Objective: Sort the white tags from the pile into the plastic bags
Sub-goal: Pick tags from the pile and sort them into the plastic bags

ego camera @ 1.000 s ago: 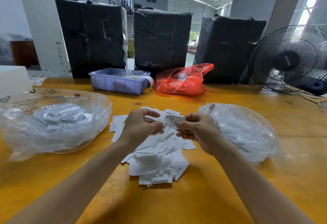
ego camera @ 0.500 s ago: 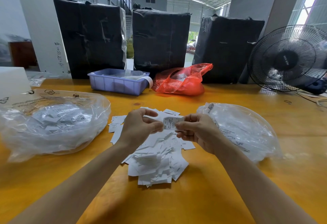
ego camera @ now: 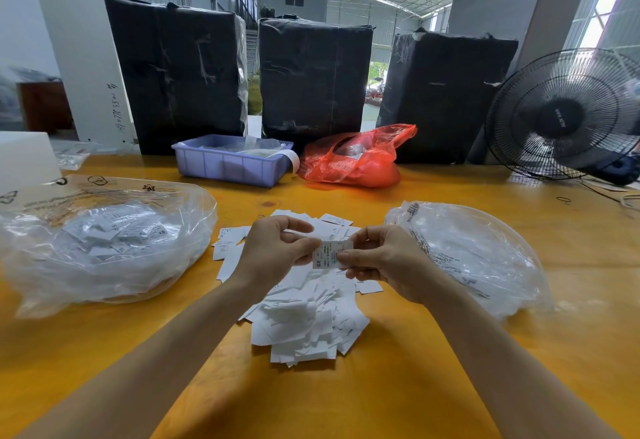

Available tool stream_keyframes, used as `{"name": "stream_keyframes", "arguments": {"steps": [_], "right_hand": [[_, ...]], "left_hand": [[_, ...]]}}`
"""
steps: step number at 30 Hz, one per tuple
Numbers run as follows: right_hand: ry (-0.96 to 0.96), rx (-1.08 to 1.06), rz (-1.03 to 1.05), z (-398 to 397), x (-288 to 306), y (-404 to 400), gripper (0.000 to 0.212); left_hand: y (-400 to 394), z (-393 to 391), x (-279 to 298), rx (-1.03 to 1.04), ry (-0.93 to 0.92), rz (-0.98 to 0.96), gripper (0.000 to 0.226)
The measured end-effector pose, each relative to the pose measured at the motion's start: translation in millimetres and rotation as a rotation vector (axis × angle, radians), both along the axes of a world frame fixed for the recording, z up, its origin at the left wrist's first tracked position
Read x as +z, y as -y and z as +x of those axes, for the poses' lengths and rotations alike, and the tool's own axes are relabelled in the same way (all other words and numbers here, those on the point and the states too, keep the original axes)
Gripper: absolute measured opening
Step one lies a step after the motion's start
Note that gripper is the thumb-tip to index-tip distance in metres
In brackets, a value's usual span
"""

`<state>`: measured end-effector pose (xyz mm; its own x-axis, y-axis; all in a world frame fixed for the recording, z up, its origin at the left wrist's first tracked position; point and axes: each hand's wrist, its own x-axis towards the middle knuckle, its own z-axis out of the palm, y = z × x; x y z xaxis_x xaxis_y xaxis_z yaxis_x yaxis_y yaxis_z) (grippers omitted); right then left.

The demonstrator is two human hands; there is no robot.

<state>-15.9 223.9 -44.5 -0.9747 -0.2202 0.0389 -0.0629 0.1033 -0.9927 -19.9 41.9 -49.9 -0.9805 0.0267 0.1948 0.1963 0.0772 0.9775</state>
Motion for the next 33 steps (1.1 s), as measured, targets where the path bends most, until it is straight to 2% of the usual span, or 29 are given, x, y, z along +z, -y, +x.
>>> {"name": "stream_keyframes", "arguments": {"steps": [4, 8, 11, 14, 21, 26, 33], "right_hand": [[-0.133, -0.047, 0.106, 1.5, -0.3, 1.8, 0.008], [-0.185, 0.002, 0.288, 3.9, -0.6, 6.9, 0.020], [-0.204, 0.047, 0.333, 7.1, -3.0, 14.5, 0.021], [-0.227, -0.035, 0.247, 6.6, -5.1, 17.6, 0.033], [-0.322, -0.218, 0.109, 6.5, -11.4, 25.3, 0.004], [-0.330, -0.317, -0.008, 5.1, -11.7, 28.0, 0.009], [-0.165, -0.190, 0.013, 6.5, -12.0, 29.4, 0.010]], "left_hand": [[-1.8, 2.7, -0.4, -0.053, 0.022, -0.032, 0.013], [-2.9, 3.4, -2.5, -0.071, 0.096, 0.014, 0.010], [-5.4, 5.0, -6.5, -0.068, 0.134, 0.049, 0.009], [-6.4, 5.8, -7.6, -0.039, 0.154, 0.132, 0.006], [-9.4, 6.0, -6.2, 0.032, 0.225, 0.234, 0.006], [-11.9, 5.0, -6.5, 0.052, 0.266, 0.298, 0.004], [-14.3, 4.4, -9.3, 0.106, 0.289, 0.336, 0.006]]}}
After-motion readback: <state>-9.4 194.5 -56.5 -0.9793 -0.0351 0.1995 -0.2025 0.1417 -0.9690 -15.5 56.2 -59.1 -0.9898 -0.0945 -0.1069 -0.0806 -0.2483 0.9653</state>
